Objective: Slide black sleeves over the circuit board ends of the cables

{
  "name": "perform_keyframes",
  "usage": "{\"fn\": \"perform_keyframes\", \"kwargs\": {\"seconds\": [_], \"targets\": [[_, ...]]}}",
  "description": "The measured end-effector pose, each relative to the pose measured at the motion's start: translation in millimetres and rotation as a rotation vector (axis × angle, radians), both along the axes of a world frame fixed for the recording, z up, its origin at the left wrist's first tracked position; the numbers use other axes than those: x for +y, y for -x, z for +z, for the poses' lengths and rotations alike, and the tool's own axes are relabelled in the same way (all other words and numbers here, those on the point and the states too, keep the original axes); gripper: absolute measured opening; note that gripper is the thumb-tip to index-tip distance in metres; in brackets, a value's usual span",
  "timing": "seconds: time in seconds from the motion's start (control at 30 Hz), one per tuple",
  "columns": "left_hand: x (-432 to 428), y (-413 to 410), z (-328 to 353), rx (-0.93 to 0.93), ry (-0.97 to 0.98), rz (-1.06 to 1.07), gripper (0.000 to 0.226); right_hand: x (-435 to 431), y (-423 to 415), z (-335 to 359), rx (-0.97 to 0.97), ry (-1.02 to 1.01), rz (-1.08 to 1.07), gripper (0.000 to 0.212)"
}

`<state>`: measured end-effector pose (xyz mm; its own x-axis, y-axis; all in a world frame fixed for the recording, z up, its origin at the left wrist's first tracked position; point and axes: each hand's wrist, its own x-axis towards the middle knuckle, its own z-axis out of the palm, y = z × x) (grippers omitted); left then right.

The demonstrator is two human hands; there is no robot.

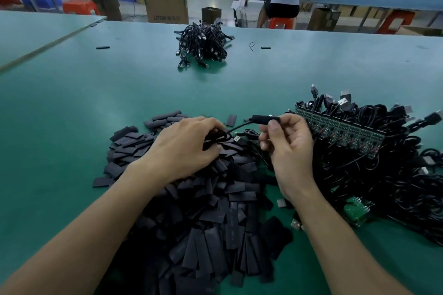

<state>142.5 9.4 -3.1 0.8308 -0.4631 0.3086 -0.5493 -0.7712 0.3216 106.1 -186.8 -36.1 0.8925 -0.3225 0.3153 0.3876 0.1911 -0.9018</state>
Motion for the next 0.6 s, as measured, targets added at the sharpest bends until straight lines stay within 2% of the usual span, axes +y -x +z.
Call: {"fn": "perform_keyframes", "kwargs": {"seconds": [0.13, 0.2, 0.3, 0.4, 0.6], "targets": [[-5.4, 3.4, 7.8, -0.070, 0.017, 0.003, 0.034, 0.3, 1.9, 4.0, -0.033, -0.060, -0.021, 0.006], [-6.5, 1.5, 14.3, -0.083, 0.090, 0.007, 0.032, 0.4, 3.7, 4.3, -0.023, -0.016, -0.043, 0.015], [-9.1, -17.2, 27.0, -0.047, 0.220, 0.090, 0.033, 2.1, 4.6, 0.3, 0.016, 0.155, -0.082, 0.032], [-3.1, -55.7, 36.9, -0.005, 0.372, 0.248, 0.032, 5.6, 6.9, -2.3, 0.006, 0.386, -0.100, 0.032], [49.1, -117.8, 2.7, 0.134, 0.296, 0.675, 0.025, 8.1, 11.5, -3.9, -0.044, 0.679, -0.181, 0.018]]}}
